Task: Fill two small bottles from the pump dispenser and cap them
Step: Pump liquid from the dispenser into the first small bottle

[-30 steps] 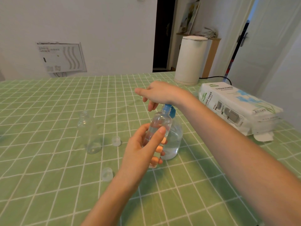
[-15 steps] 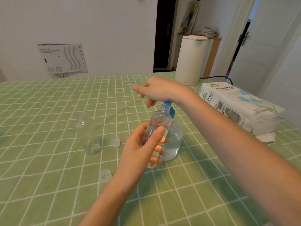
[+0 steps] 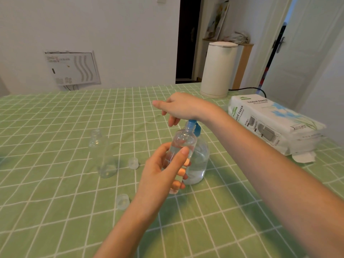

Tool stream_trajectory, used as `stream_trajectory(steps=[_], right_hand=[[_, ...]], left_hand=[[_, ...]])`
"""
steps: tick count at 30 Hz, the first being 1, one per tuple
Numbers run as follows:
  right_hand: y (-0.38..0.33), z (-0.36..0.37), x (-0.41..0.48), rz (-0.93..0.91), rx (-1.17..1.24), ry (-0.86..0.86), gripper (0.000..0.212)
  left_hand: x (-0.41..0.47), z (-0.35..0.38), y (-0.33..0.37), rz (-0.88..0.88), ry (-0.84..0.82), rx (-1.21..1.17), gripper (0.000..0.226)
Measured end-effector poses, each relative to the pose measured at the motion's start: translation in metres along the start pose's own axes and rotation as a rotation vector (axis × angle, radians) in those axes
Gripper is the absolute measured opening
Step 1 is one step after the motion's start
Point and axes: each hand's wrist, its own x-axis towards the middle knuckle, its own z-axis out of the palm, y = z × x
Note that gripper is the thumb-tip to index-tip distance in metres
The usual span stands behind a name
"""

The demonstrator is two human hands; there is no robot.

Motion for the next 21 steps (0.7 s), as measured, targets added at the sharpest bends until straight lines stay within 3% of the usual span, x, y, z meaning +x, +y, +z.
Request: stream_trajectory(steps=[7, 21], right_hand=[[-0.004, -0.006, 0.002, -0.019, 0.008, 0.037, 0.061], [0.001, 0.004, -0.001, 0.039, 0.011, -0.001, 0.063]], left_hand=[[0.002, 0.000, 0.003, 0.004, 0.002, -0.006, 0.031], [0.000, -0.001, -0.002, -0.002, -0.006, 0.009, 0.048]])
